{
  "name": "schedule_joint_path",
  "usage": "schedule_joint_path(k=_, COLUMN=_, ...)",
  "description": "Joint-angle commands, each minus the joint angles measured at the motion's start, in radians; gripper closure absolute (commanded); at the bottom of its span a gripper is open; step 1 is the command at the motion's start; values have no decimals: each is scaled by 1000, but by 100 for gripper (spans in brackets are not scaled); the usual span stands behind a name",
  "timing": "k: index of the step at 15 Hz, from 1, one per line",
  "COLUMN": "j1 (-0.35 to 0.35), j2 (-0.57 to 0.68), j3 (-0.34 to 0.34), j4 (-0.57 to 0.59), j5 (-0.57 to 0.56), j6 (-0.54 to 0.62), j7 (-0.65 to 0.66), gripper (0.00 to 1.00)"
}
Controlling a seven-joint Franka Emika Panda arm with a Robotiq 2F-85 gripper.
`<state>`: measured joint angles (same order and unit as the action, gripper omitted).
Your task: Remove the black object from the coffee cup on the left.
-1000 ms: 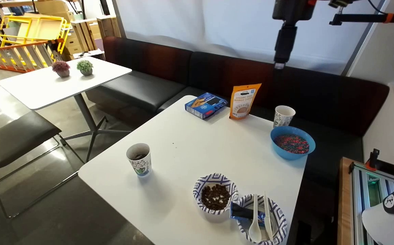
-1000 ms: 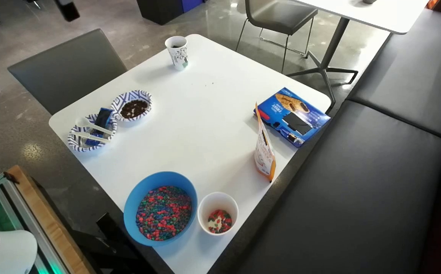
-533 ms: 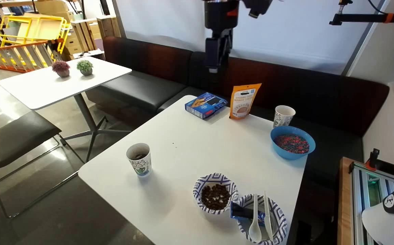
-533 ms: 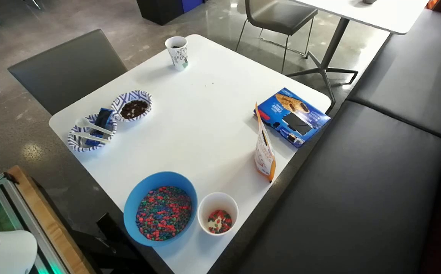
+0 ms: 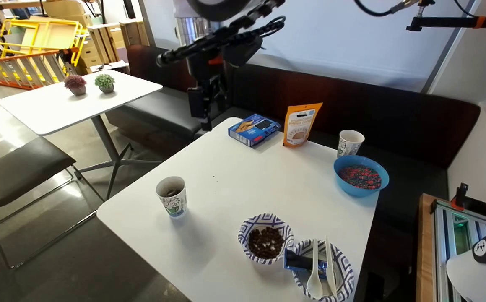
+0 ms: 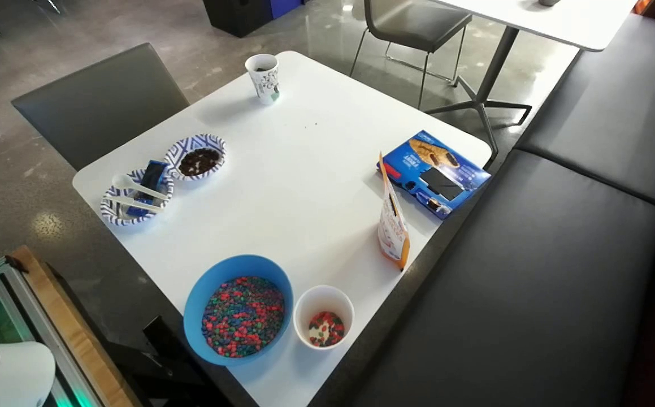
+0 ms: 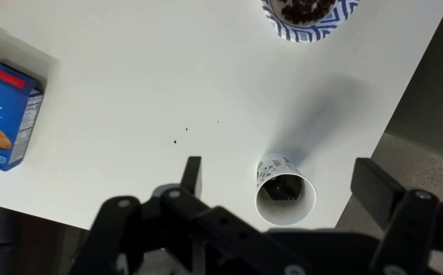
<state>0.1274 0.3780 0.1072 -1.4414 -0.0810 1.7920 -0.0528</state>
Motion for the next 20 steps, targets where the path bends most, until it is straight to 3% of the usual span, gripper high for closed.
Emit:
schedule_joint_path(k=1, j1=34, j2=165, j3=0, j4=172, j5=-20, j6=14, j7=-3, gripper=0)
schedule_joint_path(k=6, j1=98, j2=324, j3=-7, j4=316, j5=-55, j6=-12, j7=-21, gripper=0)
schedule_joint_path(k=7, j1=71, j2=248, j3=-3, j4=224, j5=-17, j6=19, j7=-8, gripper=0)
schedule_joint_path(k=20, j1=73, j2=257, j3=-5, j4=239, j5=-20, j6=19, j7=-7, gripper=0)
